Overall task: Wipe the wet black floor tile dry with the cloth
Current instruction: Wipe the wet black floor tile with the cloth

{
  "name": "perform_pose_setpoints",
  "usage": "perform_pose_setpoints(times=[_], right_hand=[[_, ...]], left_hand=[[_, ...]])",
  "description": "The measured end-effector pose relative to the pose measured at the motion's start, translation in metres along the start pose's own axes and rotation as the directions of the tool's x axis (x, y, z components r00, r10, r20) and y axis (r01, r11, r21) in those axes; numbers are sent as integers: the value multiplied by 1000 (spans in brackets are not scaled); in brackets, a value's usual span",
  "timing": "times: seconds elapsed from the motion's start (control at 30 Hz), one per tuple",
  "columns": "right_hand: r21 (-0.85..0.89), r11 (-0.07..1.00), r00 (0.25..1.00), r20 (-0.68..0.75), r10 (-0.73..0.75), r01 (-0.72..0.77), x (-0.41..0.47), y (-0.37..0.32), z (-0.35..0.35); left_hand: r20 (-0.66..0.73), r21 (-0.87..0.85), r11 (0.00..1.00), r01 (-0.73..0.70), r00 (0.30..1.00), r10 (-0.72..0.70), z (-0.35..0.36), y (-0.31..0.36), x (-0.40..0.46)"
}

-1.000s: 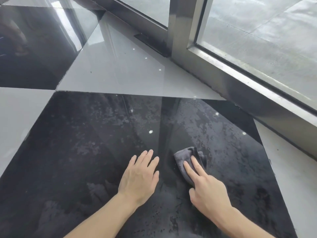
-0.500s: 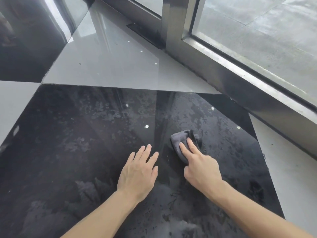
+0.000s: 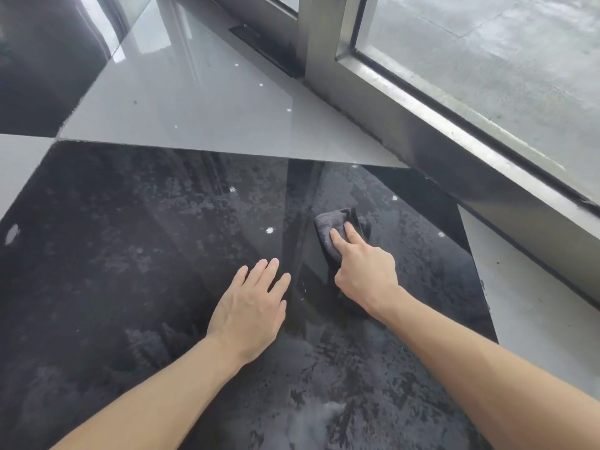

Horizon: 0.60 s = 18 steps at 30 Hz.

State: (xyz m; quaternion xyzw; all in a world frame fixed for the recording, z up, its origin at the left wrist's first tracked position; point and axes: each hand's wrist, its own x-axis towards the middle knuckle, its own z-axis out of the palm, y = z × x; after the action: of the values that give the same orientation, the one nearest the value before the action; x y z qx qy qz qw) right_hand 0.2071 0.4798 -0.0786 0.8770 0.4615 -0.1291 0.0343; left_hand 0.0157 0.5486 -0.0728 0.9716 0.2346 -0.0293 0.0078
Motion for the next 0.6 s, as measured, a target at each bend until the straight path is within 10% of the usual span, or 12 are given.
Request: perform_pose_setpoints(times=[0.6], right_hand=[[-37, 992, 989, 86, 124, -121, -91, 46, 21]], left_hand=[[38, -32, 997, -72, 997, 73, 1, 25, 11]])
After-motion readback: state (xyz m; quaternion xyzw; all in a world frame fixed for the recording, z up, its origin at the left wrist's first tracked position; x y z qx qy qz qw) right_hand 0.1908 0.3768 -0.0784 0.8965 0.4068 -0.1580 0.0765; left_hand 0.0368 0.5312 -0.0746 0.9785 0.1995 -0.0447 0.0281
